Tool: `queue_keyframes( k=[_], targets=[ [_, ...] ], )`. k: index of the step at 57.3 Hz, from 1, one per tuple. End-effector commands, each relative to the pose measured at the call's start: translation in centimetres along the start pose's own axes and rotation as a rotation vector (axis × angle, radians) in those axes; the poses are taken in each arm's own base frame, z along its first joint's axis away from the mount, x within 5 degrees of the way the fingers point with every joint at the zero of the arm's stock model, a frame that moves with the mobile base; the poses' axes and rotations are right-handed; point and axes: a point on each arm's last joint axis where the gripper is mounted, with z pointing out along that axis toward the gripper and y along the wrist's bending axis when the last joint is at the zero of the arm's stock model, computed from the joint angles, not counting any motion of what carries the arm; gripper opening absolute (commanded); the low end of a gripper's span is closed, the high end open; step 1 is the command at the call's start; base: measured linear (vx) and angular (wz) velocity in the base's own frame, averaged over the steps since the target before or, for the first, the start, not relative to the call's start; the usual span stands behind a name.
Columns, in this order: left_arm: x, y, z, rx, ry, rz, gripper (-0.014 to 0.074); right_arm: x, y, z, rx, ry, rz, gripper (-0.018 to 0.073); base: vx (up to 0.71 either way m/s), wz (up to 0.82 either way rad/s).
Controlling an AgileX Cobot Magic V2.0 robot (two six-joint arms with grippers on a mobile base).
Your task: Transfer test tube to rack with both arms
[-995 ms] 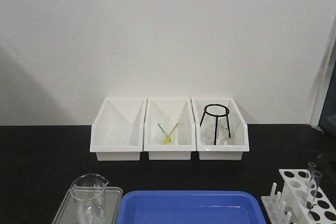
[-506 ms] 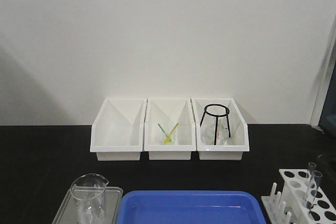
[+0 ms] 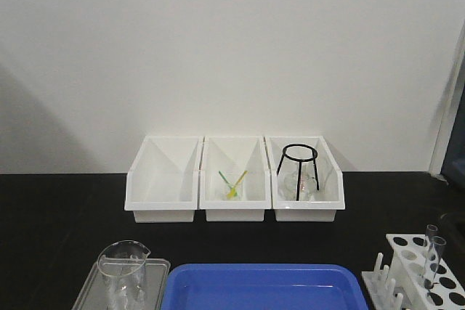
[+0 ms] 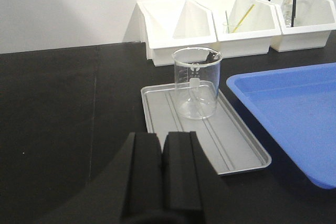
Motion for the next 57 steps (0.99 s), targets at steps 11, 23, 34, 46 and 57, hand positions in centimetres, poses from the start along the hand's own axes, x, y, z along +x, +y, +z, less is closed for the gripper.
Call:
queue_keyframes(
  k=[11, 23, 34, 46, 57],
  targets=[
    [-1.5, 0.0, -0.2, 0.001, -0.112, -0.009, -0.0003, -1.7, 0.1, -0.1, -0.014, -0.102, -0.005, -0.0011, 0.00, 0.00],
    [-1.5, 0.0, -0.2, 0.001, -0.112, -0.009, -0.0003, 0.7, 0.4, -1.9, -0.034, -0.086, -0.003, -0.0011, 0.00, 0.00],
    [-1.5, 0.0, -0.2, 0.001, -0.112, -0.009, -0.0003, 7.9, 0.7, -4.3, -0.029, -0.044, 0.020, -0.0011, 0.00, 0.00],
    [-1.5, 0.0, -0.2, 0.001, -0.112, -0.003, -0.0003, 12.0, 1.0, -5.6, -0.034, -0.028, -0.006, -0.0011, 0.00, 0.00],
    [-1.5, 0.0, -0.3, 0.001, -0.114, -0.003, -0.0003, 12.1, 1.0, -5.6, -0.033, -0.025, -0.015, -0.0011, 0.00, 0.00]
  ],
)
